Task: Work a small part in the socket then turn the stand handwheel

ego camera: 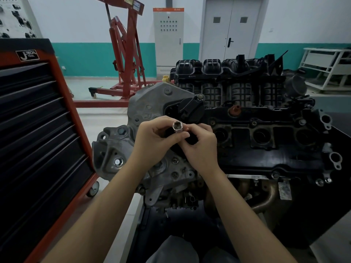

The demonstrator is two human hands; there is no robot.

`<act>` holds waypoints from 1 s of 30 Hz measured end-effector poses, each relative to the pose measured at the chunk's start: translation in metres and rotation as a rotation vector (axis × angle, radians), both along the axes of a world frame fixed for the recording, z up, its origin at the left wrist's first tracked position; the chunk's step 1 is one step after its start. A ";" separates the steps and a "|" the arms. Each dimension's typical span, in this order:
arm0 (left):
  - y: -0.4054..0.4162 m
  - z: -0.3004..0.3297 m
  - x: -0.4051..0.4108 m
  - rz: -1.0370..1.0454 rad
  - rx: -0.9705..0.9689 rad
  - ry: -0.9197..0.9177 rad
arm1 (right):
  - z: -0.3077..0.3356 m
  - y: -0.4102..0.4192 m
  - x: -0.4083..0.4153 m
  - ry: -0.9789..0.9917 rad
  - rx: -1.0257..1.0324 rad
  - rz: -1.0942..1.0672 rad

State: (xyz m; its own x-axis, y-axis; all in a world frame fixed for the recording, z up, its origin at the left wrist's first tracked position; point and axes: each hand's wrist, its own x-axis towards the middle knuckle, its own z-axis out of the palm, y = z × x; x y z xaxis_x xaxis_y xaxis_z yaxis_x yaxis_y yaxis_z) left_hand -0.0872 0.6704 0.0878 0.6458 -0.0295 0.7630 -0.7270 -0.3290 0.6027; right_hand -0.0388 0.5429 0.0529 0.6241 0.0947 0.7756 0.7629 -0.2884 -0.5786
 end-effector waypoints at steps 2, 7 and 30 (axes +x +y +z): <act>0.001 -0.001 0.000 -0.030 -0.006 0.050 | 0.000 0.001 0.000 -0.065 -0.032 -0.005; 0.004 0.000 0.000 -0.094 -0.020 0.096 | -0.002 0.000 0.002 -0.040 0.001 -0.016; 0.002 0.002 -0.002 -0.107 -0.046 0.087 | 0.000 0.000 0.002 -0.009 -0.053 0.000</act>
